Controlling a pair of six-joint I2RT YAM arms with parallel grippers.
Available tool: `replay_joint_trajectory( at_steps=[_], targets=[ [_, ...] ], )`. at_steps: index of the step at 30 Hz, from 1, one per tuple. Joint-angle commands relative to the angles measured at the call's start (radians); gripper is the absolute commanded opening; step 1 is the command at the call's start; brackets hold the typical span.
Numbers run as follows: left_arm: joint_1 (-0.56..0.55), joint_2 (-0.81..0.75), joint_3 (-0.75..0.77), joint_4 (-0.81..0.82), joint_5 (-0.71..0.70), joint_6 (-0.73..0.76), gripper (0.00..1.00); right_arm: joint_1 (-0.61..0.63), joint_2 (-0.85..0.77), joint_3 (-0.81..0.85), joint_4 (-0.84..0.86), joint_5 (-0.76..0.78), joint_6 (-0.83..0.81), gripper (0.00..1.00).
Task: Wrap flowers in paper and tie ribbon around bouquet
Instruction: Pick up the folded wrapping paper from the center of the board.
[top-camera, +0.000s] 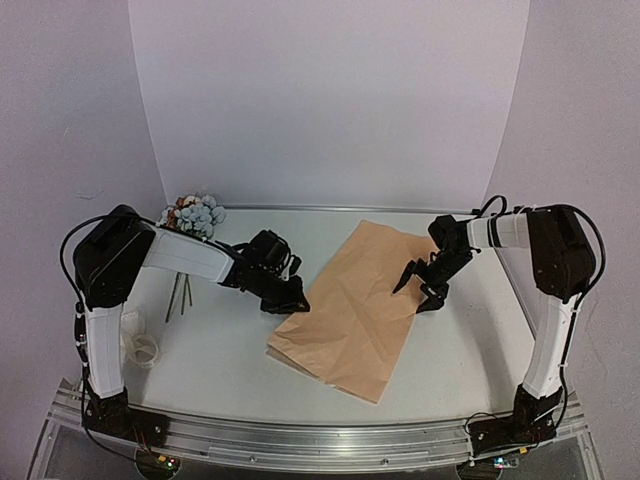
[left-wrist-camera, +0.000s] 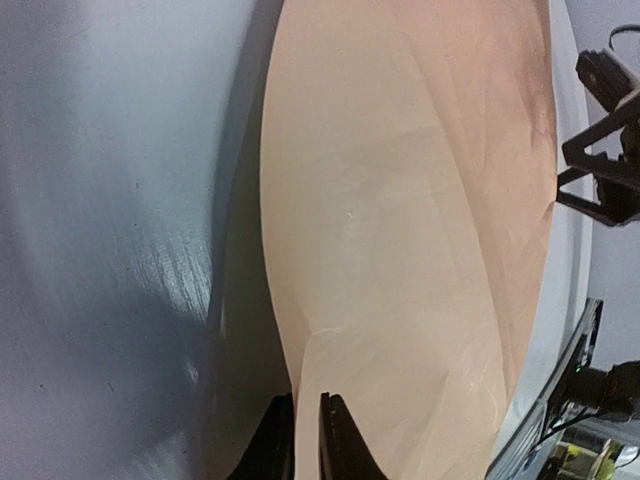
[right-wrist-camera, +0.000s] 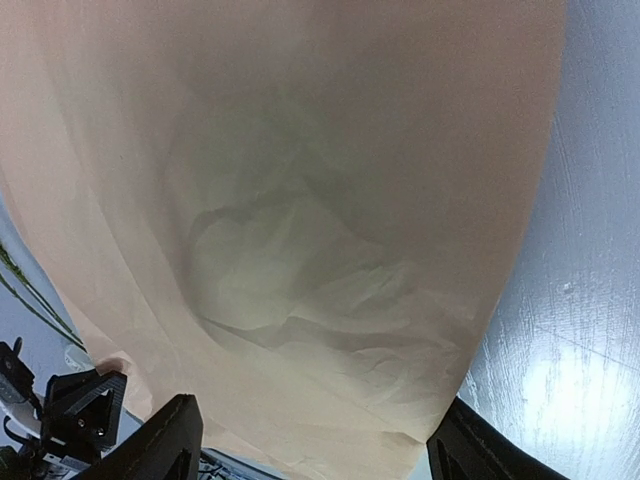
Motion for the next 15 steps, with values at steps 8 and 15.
replay_joint_trajectory(
  at_steps=[8,15],
  targets=[
    [0.002,-0.225,0.055,-0.131,-0.154,0.071,0.00,0.086,0.059,0.087,-0.079,0.069,0.008,0.82],
    [-0.006,-0.417,0.056,-0.162,-0.135,0.209,0.00,0.210,0.187,0.285,-0.042,0.086,0.147,0.87]
  ],
)
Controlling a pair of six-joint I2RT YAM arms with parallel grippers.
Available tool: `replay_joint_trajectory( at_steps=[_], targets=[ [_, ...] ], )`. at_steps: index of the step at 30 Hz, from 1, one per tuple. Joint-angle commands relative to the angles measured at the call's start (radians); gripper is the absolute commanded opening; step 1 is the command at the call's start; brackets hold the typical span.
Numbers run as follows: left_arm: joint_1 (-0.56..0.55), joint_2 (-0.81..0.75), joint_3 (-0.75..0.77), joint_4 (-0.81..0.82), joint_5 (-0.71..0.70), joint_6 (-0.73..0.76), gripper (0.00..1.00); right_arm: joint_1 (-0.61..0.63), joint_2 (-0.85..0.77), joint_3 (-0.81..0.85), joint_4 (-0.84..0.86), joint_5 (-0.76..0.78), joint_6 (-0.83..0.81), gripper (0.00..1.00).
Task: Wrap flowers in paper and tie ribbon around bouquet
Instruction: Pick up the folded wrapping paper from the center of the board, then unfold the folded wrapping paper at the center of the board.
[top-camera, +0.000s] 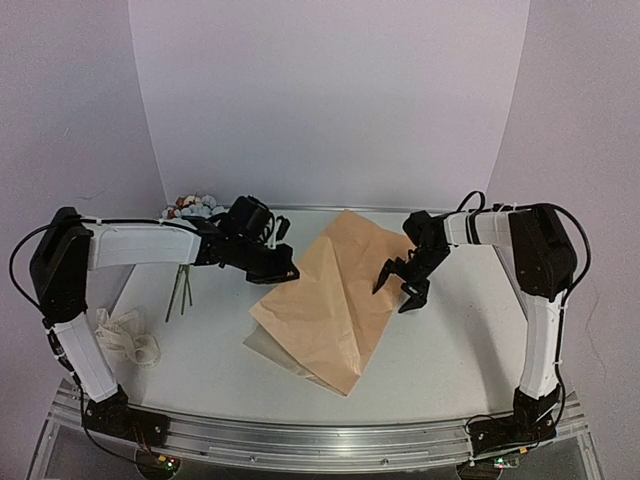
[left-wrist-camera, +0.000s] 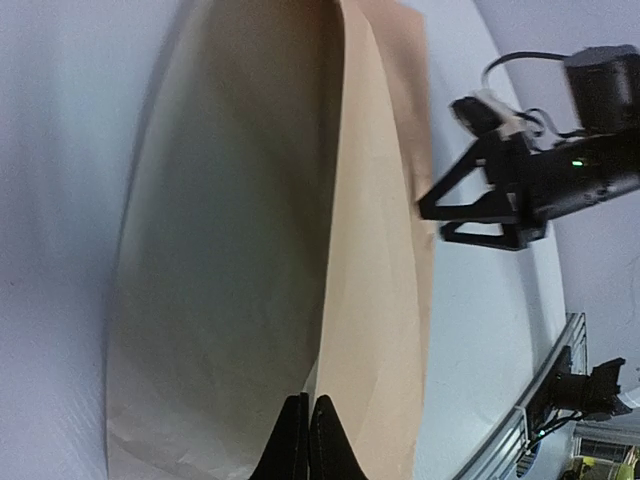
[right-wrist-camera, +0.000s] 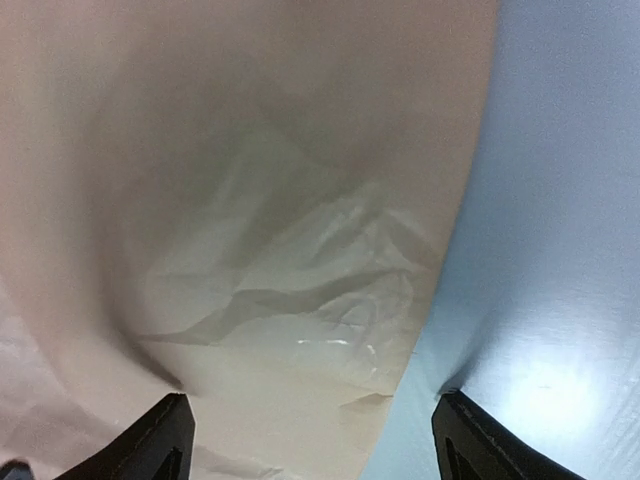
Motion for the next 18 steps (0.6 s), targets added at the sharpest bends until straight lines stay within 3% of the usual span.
replay_joint_trajectory(
  at_steps=[1,4,8,18],
  targets=[
    [-0.010,-0.146,0.056,-0.022,0.021,0.138,0.00,0.091,0.095,0.130,0.040,0.050,0.124,0.87],
    [-0.035,-0.176,0.099,-0.028,0.067,0.217,0.00,0.124,0.110,0.157,0.095,0.068,0.204,0.88],
    [-0.046,-0.147,0.172,-0.094,0.110,0.312,0.00,0.119,-0.006,0.017,0.187,0.129,0.255,0.91],
    [-0.049,0.175,0.554,-0.365,0.274,0.440,0.00,0.060,-0.389,-0.382,0.287,0.270,0.290,0.93]
  ],
)
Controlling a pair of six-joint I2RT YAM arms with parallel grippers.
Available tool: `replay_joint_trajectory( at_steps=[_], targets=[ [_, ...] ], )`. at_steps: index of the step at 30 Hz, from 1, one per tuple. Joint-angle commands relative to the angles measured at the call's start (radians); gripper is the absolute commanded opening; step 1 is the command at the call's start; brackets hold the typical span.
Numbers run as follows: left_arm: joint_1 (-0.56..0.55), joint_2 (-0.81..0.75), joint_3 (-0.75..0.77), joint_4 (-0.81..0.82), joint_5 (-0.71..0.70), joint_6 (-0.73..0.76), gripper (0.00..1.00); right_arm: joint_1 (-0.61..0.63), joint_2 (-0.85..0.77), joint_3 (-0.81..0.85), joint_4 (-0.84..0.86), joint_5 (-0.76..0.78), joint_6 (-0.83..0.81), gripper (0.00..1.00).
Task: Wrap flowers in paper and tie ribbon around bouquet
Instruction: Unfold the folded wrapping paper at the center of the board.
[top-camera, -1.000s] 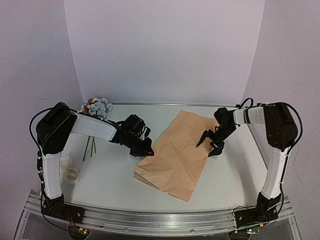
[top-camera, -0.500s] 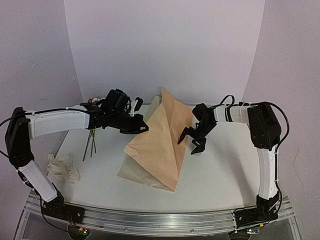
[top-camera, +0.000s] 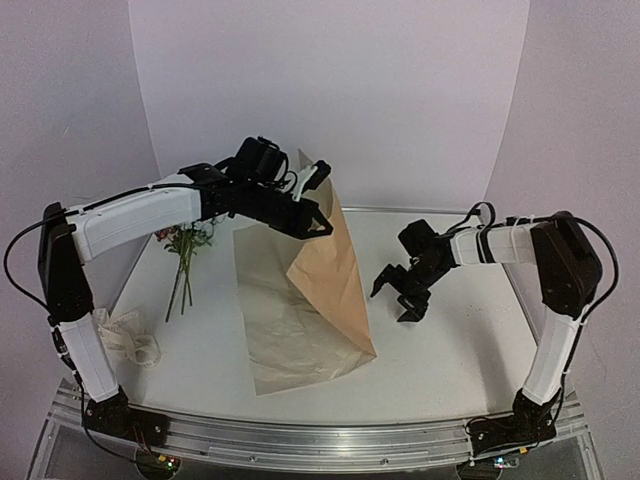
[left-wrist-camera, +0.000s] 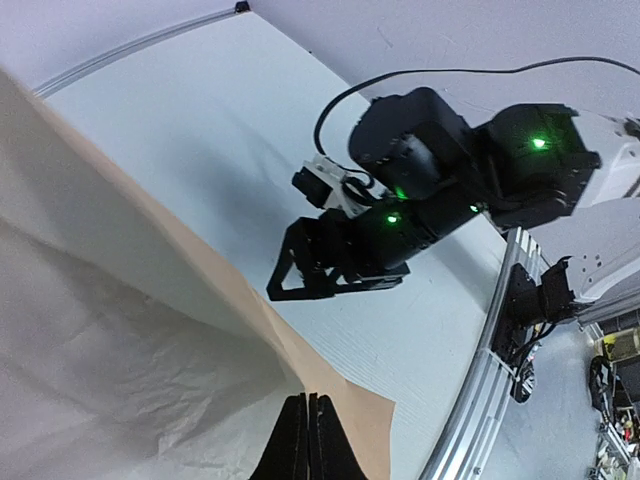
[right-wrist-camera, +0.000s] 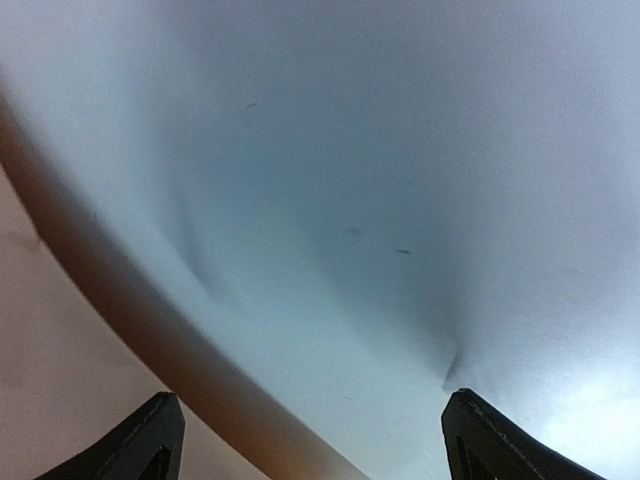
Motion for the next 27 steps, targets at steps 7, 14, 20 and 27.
replay_joint_trajectory(
  at_steps=[7,14,20,27],
  targets=[
    [-0.035,0.216,0.241,-0.204,0.165,0.092,0.00,-0.127,-0.328,0.006,-0.142,0.009,-0.146,0.96],
    [-0.100,0.215,0.227,-0.206,0.187,0.136,0.00,-0.110,-0.275,0.219,-0.198,-0.053,-0.179,0.97],
    [-0.102,0.223,0.233,-0.206,0.189,0.130,0.00,-0.075,-0.256,0.310,-0.162,-0.064,-0.219,0.98],
    [-0.102,0.231,0.241,-0.200,0.194,0.130,0.00,-0.040,-0.291,0.285,-0.100,-0.070,-0.290,0.98]
  ],
)
